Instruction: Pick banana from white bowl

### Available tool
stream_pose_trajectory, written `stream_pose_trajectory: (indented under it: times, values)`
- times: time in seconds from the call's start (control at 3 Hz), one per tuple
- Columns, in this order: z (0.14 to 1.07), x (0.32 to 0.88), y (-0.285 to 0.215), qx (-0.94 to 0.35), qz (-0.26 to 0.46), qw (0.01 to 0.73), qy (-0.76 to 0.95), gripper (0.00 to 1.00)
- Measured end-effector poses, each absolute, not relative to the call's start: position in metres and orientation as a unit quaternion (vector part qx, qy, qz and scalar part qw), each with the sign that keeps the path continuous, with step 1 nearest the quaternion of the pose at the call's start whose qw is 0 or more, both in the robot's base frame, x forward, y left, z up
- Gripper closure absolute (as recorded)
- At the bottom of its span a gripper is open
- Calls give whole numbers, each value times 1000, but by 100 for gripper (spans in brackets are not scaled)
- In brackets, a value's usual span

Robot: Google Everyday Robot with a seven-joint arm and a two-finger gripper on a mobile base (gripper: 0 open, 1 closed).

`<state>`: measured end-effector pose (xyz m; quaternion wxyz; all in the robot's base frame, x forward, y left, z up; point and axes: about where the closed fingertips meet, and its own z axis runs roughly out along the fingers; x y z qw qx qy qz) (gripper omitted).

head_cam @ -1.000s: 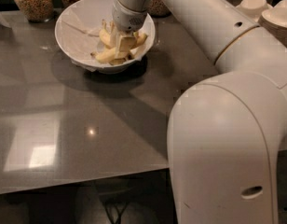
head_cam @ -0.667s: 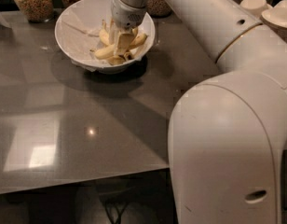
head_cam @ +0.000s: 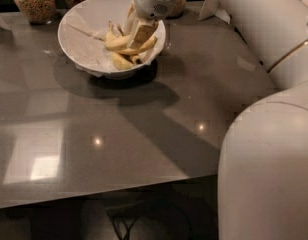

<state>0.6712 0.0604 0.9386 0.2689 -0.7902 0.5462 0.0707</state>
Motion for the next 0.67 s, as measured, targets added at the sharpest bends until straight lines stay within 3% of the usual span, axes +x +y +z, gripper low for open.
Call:
stream_pose_trajectory:
  times: [0.67]
  values:
    - [980, 616, 20, -750, 110, 342, 556, 100]
